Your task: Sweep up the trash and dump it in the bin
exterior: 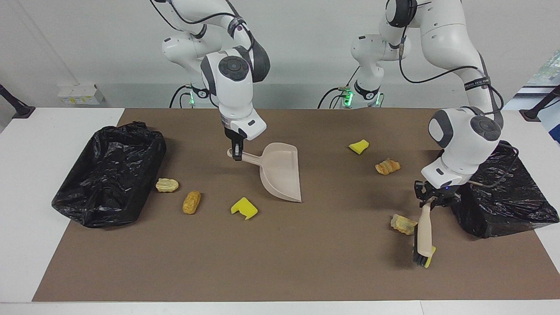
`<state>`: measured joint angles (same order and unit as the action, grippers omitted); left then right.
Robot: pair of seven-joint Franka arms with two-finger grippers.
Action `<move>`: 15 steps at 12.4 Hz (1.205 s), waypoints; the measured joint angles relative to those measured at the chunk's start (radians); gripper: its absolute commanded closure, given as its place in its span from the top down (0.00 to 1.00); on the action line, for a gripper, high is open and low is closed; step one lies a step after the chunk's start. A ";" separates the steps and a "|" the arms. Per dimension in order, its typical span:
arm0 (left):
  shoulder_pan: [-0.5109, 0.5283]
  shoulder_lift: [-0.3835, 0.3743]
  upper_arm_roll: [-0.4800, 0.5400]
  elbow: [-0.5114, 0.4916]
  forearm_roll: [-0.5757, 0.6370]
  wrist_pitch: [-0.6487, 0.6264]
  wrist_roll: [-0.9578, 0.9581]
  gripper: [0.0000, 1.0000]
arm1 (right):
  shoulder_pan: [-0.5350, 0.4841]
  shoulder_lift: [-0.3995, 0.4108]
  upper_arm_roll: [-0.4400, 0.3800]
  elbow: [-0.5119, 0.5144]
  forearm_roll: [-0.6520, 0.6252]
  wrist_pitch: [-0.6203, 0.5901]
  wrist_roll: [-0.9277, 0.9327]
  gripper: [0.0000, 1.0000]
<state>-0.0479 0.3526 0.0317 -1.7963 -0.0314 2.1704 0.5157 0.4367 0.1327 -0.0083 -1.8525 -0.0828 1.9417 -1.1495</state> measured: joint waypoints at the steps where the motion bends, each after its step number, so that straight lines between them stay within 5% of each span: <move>1: -0.004 -0.019 -0.003 -0.011 0.000 -0.091 0.001 0.00 | 0.009 -0.001 0.000 0.000 -0.008 0.000 0.000 0.00; 7: -0.076 -0.114 -0.010 -0.032 -0.021 -0.672 -0.075 0.00 | 0.029 -0.005 0.001 -0.007 -0.038 0.002 0.000 0.00; 15: -0.112 -0.264 -0.006 -0.018 -0.159 -0.781 -0.216 0.00 | 0.021 -0.009 -0.001 -0.065 -0.041 0.006 0.002 0.00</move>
<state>-0.1595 0.0884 0.0253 -1.8140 -0.1902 1.3891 0.2995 0.4578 0.1234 -0.0093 -1.9172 -0.1241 1.9478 -1.1478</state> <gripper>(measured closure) 0.744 0.678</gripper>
